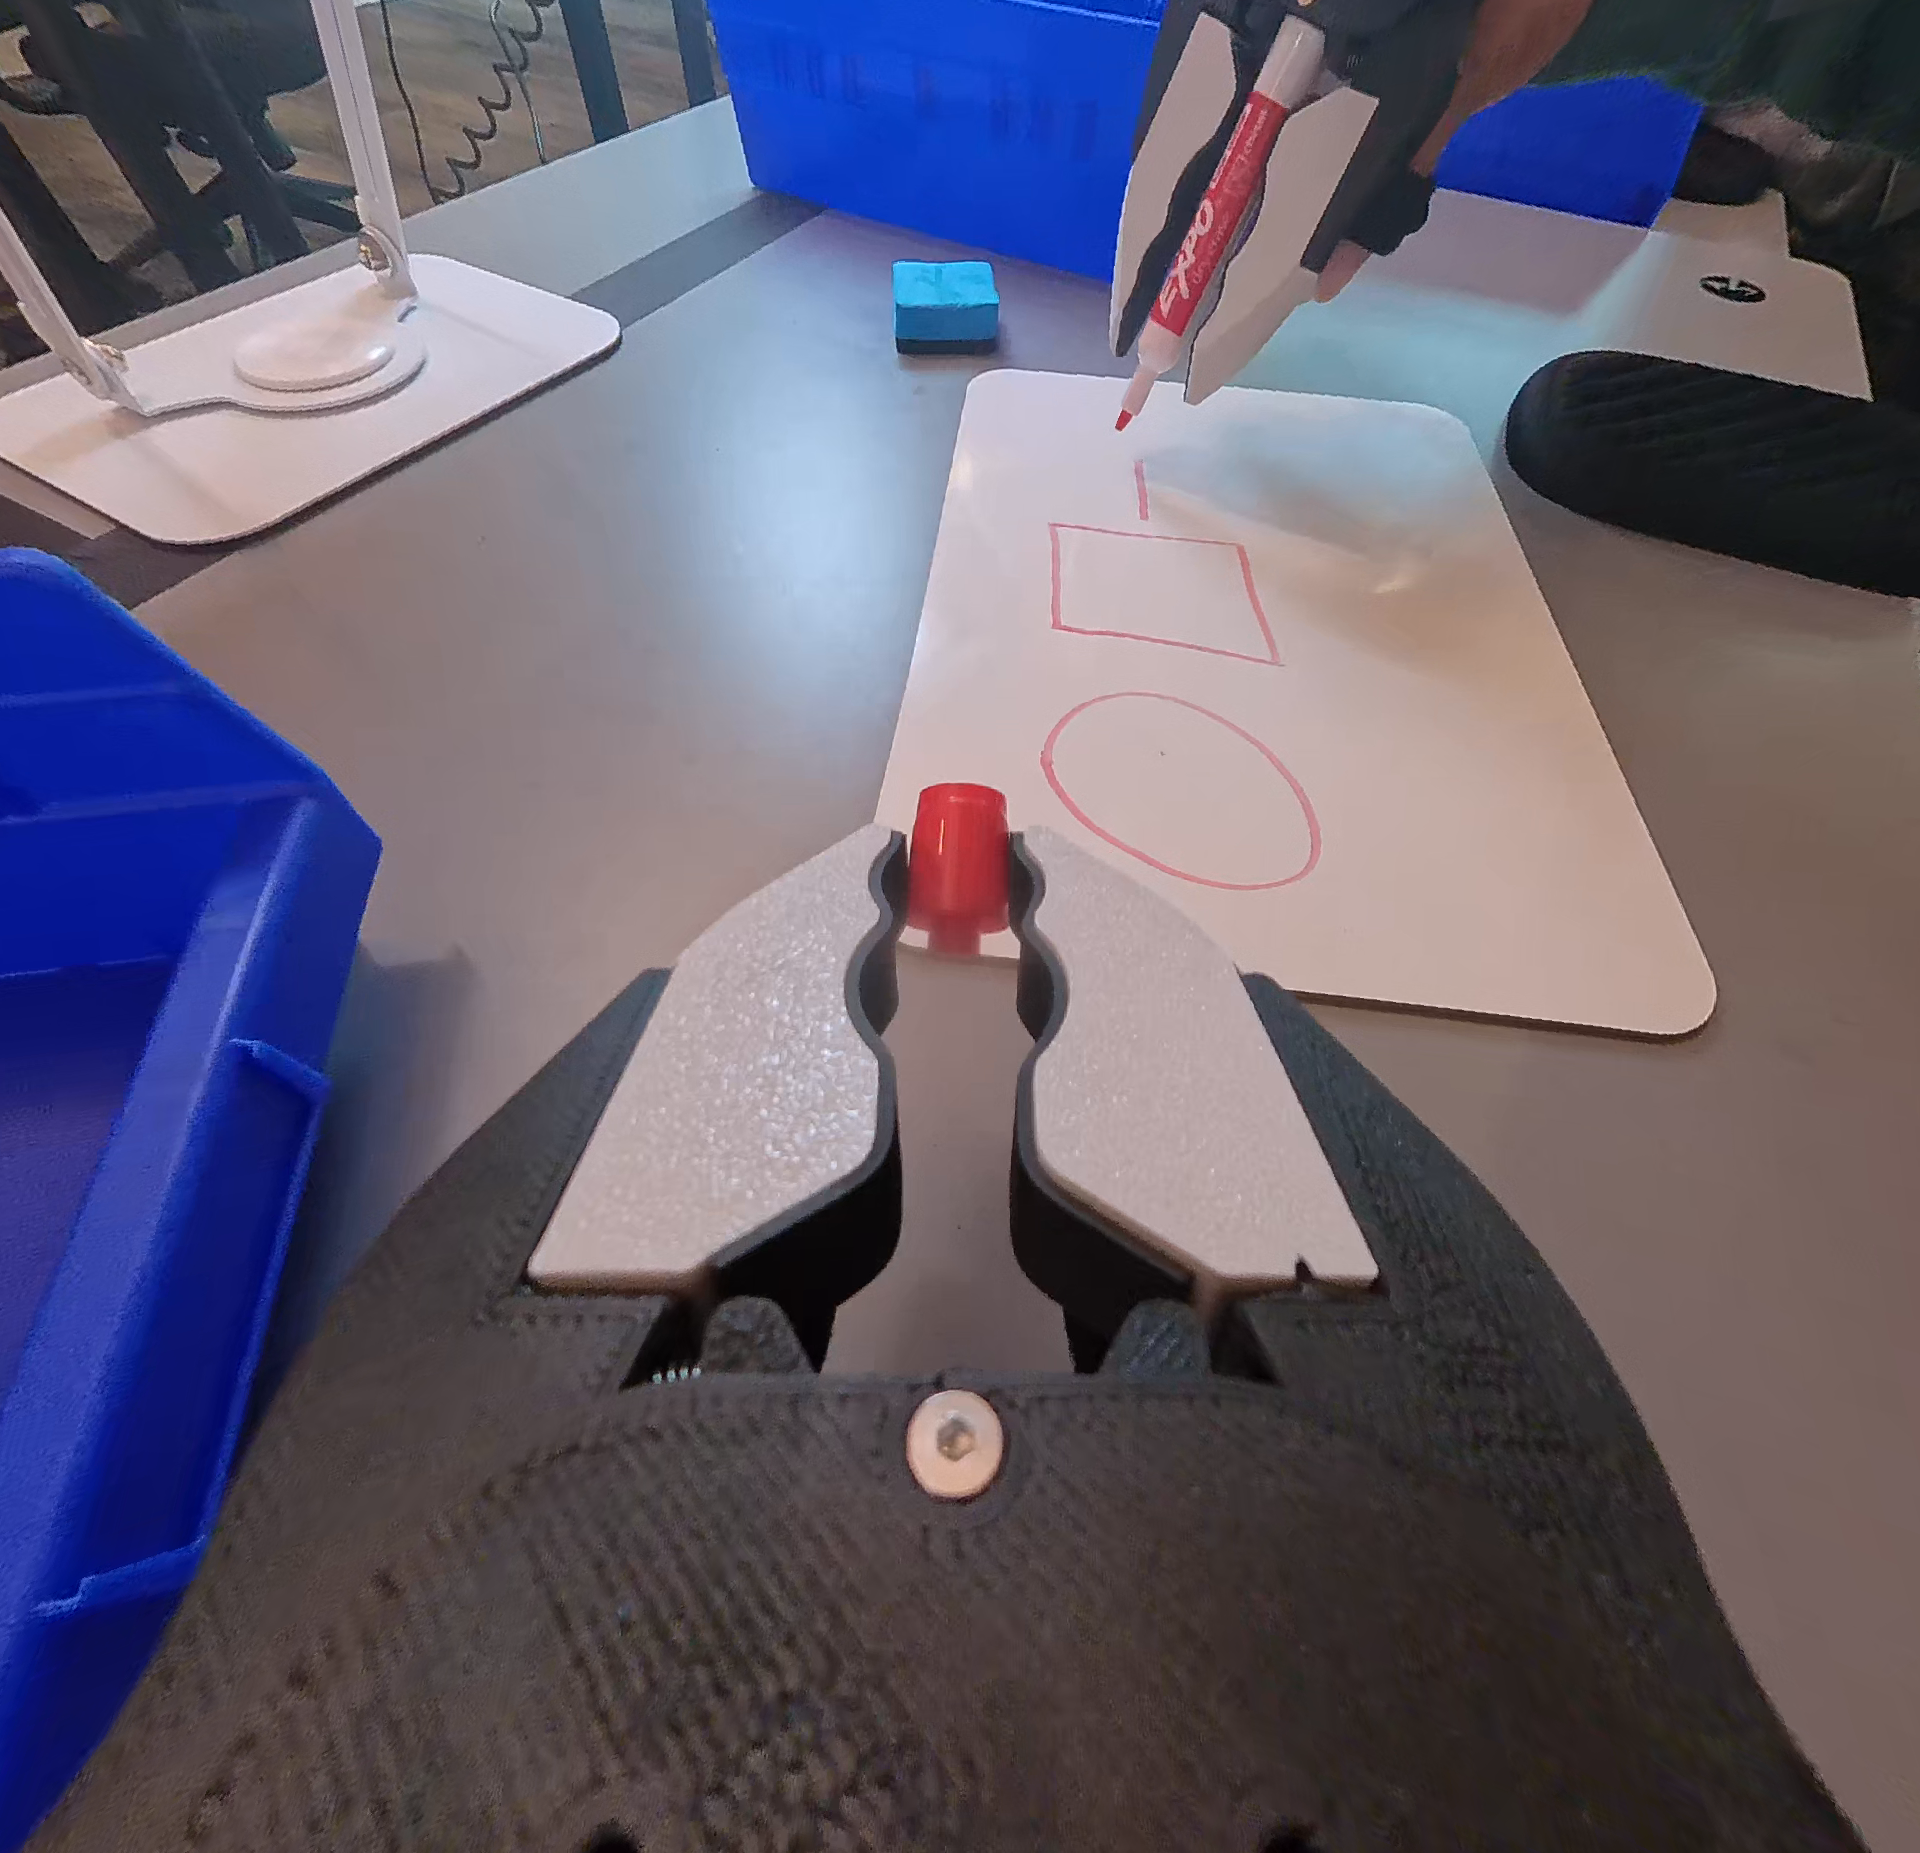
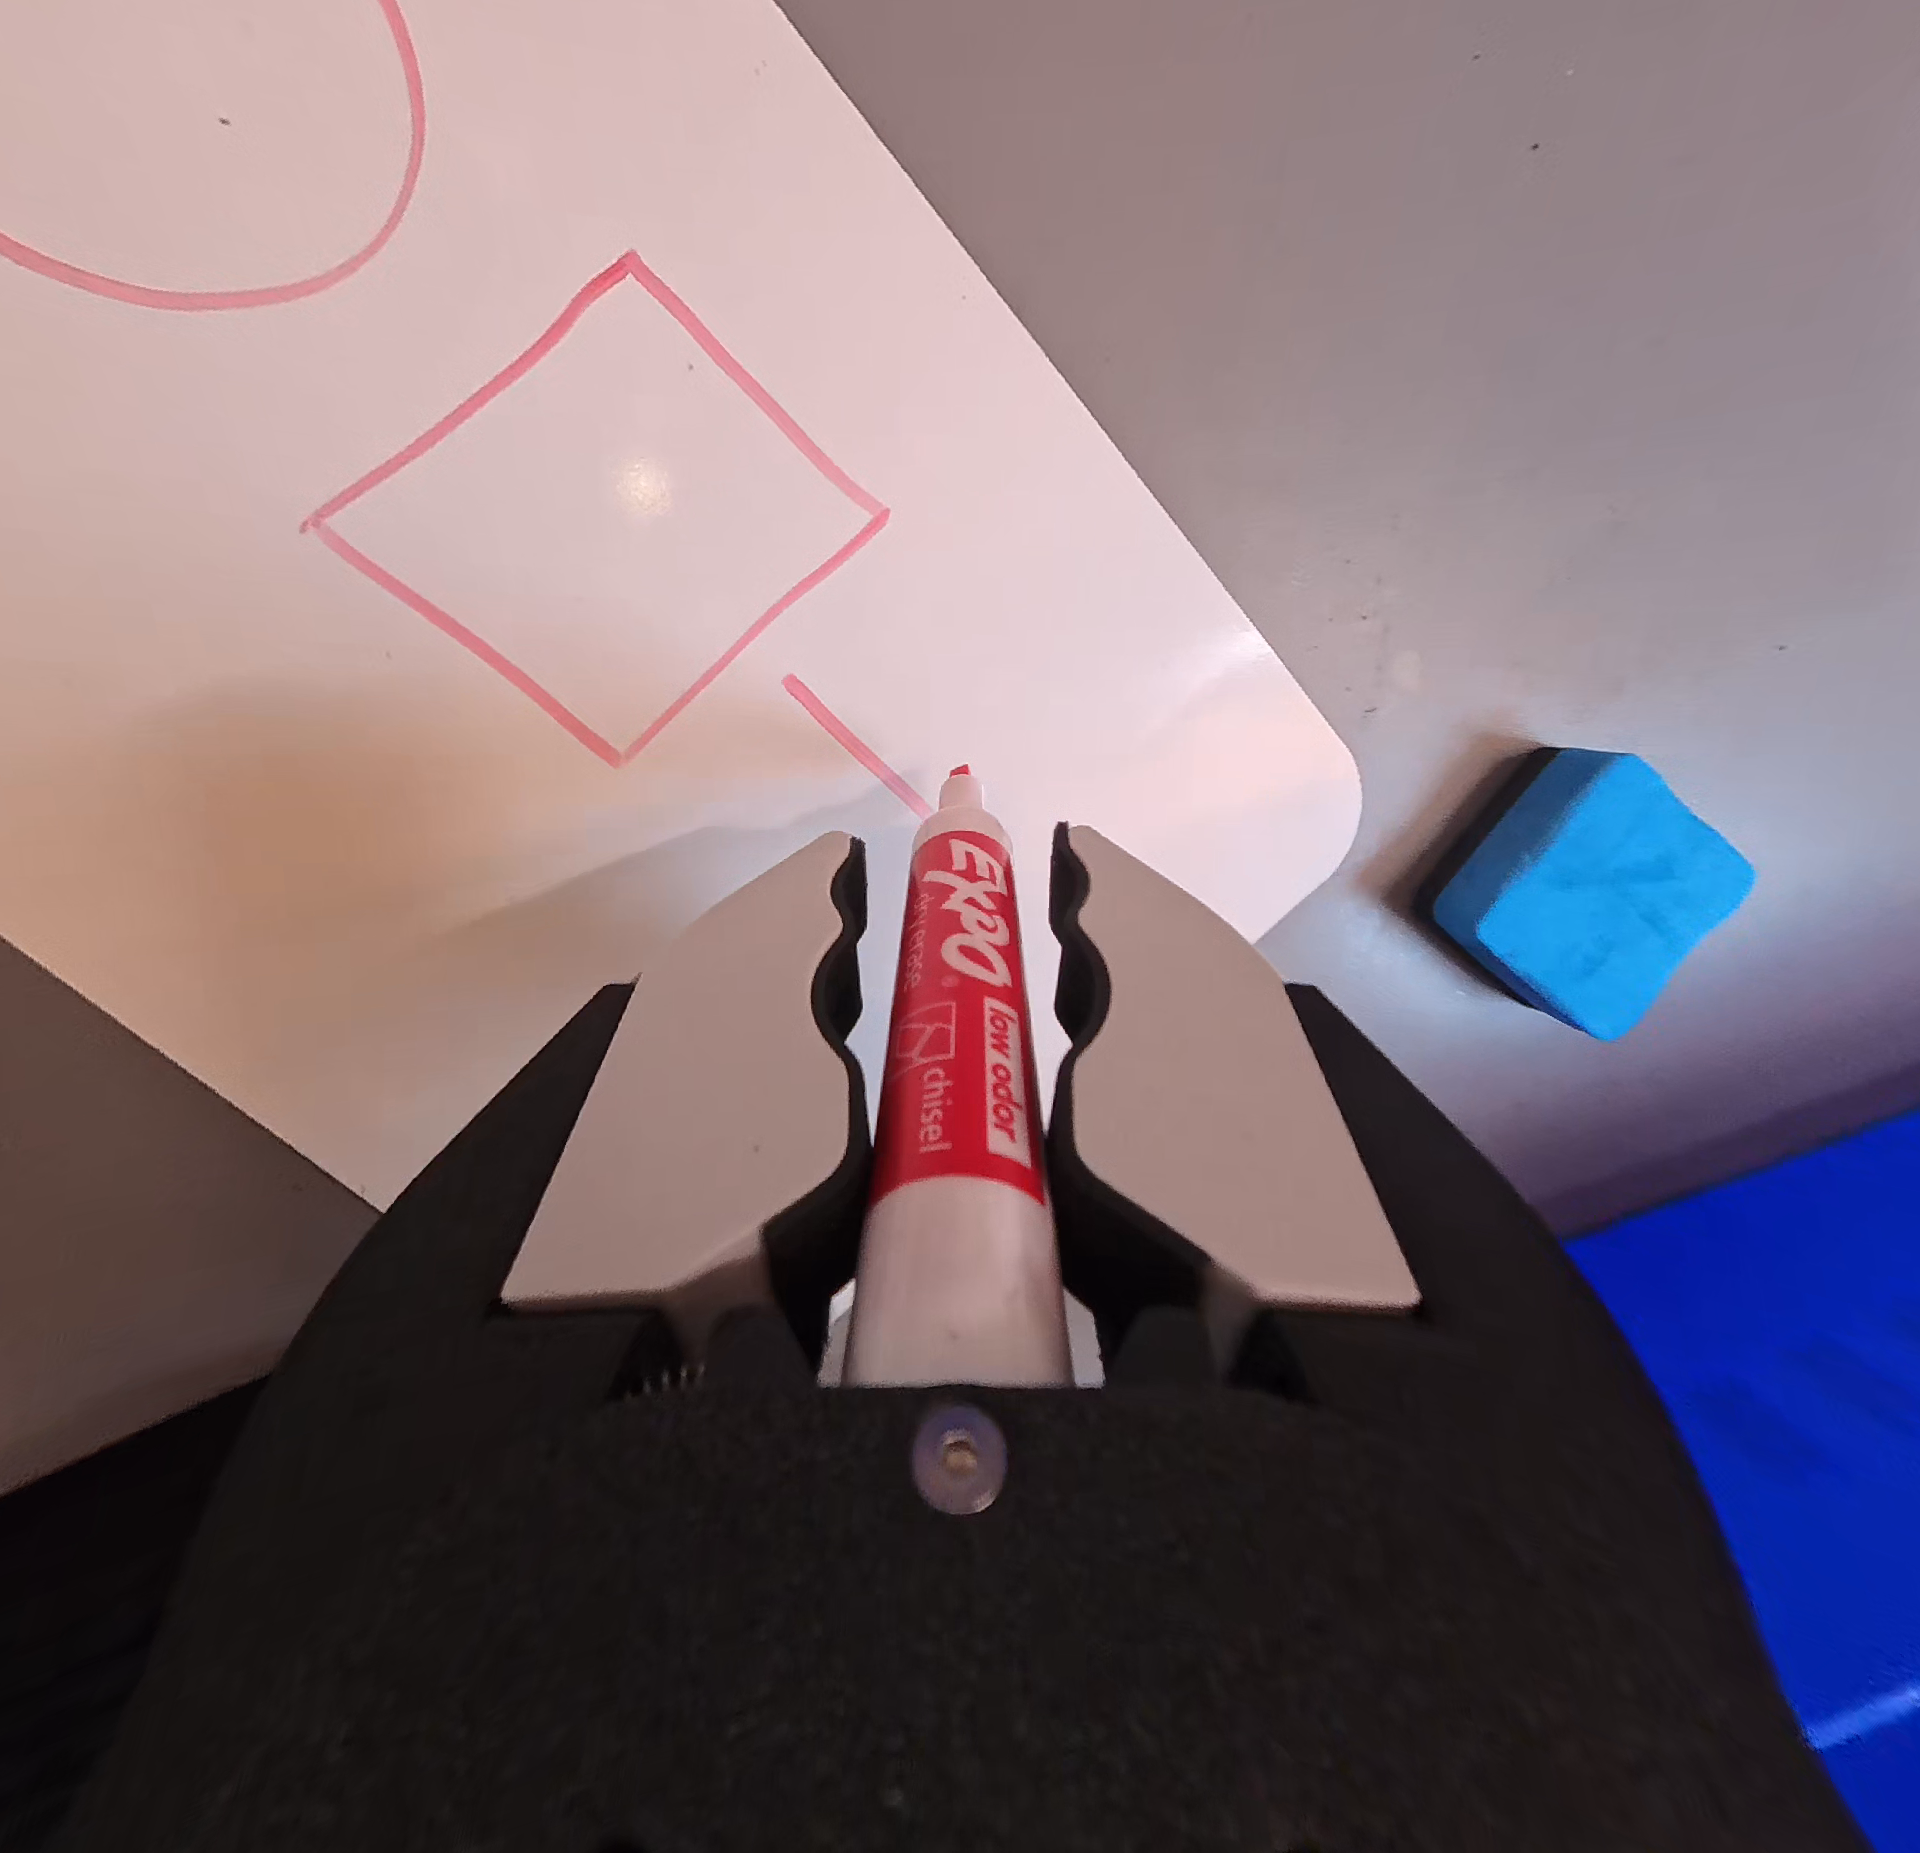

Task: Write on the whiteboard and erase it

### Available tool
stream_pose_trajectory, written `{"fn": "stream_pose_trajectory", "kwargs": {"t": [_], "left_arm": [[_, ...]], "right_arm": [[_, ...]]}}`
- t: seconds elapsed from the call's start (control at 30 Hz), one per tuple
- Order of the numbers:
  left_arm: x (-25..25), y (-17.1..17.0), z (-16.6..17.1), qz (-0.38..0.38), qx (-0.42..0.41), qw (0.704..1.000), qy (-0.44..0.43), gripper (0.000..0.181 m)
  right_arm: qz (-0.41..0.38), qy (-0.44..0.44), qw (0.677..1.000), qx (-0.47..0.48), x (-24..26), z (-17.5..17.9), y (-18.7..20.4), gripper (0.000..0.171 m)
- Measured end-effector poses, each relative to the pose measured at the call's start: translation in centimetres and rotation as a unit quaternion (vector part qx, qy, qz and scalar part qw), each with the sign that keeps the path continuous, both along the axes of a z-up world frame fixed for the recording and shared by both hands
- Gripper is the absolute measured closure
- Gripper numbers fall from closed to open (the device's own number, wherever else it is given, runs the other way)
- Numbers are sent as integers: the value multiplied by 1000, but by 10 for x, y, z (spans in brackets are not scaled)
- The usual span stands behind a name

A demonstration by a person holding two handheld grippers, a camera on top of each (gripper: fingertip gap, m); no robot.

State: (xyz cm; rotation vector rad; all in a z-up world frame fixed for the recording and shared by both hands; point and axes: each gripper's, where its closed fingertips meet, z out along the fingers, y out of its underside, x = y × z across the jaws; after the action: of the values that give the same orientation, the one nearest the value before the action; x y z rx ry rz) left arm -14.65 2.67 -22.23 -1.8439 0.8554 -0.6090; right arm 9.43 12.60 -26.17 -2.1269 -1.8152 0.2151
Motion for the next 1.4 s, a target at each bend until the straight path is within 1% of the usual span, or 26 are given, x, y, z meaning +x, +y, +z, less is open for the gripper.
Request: {"fn": "stream_pose_trajectory", "kwargs": {"t": [0.43, 0.67, 0.8, 0.87, 0.97, 1.03, 1.1, 1.23, 1.4], "left_arm": [[-1, 0, -1, 0, -4, 1000, -2, 163], [0, 0, -1, -2, -6, 1000, -3, 163], [1, -1, -1, -5, -6, 1000, -3, 163], [1, -1, -2, -4, -6, 1000, -1, 163], [-1, 0, -1, -1, -5, 1000, -1, 163], [-1, 0, -1, 0, -5, 1000, -2, 163], [-1, 0, -1, -1, -6, 1000, -2, 163], [0, -1, -2, -3, -5, 1000, 0, 163], [-2, 1, 0, 2, -3, 1000, -2, 163]], "right_arm": [[8, -6, 1000, -9, -8, -15, -2, 137], [-4, -32, 999, -8, 14, -15, -1, 137], [-3, -34, 999, -5, 16, -15, -3, 137], [4, -37, 999, -13, 14, -15, -8, 137], [26, -41, 998, -36, 9, -15, -25, 137], [37, -47, 998, -33, 8, -13, -30, 137], [28, -36, 999, -25, 8, -8, -25, 137], [-14, -18, 1000, 1, 22, 4, 4, 137], [-27, -23, 999, -6, 34, -2, 19, 137]]}}
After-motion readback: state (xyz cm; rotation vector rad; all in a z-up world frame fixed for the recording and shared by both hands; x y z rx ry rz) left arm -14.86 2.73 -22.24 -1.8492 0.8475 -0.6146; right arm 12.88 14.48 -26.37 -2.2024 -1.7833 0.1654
